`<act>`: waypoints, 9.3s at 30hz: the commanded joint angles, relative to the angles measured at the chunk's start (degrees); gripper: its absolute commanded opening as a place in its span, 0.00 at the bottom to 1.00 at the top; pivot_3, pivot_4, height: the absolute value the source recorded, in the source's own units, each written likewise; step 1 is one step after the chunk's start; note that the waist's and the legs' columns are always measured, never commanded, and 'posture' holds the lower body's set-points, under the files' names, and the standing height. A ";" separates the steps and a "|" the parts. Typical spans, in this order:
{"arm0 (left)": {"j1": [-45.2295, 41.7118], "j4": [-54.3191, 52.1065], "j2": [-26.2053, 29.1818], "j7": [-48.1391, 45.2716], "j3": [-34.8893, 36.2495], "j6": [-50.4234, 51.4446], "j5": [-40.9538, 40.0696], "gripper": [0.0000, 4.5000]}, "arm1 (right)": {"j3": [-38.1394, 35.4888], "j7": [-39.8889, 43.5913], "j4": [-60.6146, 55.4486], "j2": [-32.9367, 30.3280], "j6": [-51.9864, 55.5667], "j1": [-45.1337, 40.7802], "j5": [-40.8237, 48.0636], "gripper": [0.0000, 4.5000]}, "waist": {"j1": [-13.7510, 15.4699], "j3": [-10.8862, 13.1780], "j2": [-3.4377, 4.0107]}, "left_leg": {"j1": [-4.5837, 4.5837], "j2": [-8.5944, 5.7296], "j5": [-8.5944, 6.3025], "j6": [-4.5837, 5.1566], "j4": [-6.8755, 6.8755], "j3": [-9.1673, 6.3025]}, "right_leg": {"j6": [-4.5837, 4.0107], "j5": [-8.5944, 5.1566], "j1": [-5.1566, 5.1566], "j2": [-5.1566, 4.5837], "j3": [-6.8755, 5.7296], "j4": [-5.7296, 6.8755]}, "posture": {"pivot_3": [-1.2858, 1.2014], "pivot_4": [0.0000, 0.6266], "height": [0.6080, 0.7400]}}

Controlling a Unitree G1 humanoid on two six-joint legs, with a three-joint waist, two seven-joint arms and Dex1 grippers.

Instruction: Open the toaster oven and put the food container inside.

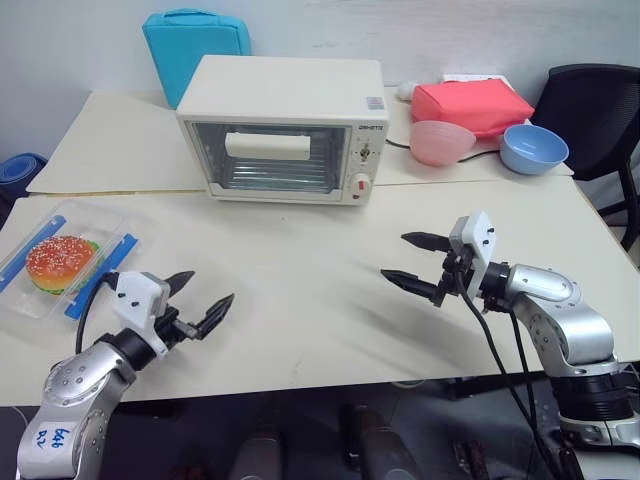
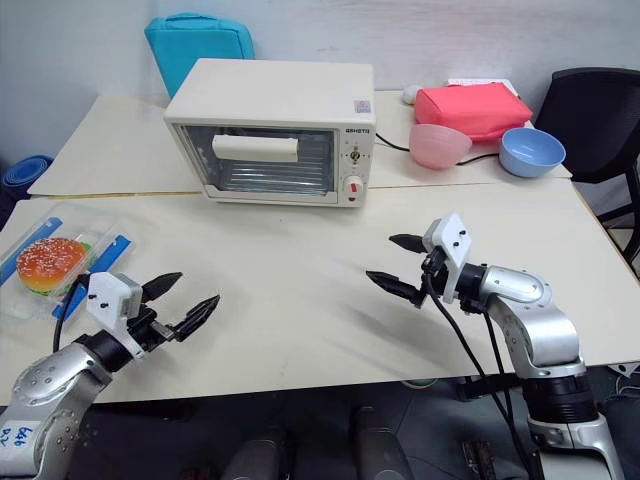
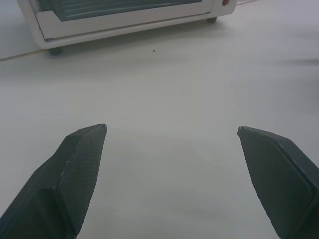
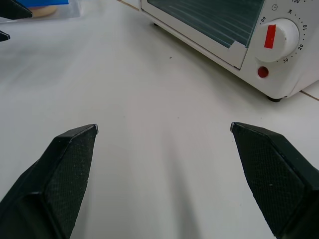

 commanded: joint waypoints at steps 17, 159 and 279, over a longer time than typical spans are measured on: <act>-3.12 -3.62 0.18 1.89 1.70 5.16 -5.43 1.00 | 2.56 -1.32 -0.48 3.46 0.12 -3.81 -0.64 0.99 | -0.07 0.00 0.00 | 0.00 0.00 0.00 0.00 0.00 -0.01 | 0.00 0.00 0.00 0.00 -0.01 0.01 | 0.52 0.24 1.00; -45.74 2.09 -6.12 32.93 58.97 65.86 18.41 1.00 | 6.25 18.67 -2.15 1.79 7.39 -20.22 11.31 1.00 | -0.28 0.00 -0.11 | -0.07 0.04 -0.07 -0.49 0.18 -0.44 | -0.06 -0.03 -0.04 0.01 -0.35 0.26 | 0.52 0.24 1.00; -62.81 53.92 -3.03 -1.99 -13.39 -2.91 9.68 0.00 | 10.85 -20.34 46.68 28.27 -21.94 -38.87 -18.76 0.01 | -1.29 0.13 -0.21 | -1.12 -0.13 0.15 -0.26 0.16 -0.30 | 0.05 0.12 -1.13 -0.25 -0.26 0.62 | 0.52 0.24 1.00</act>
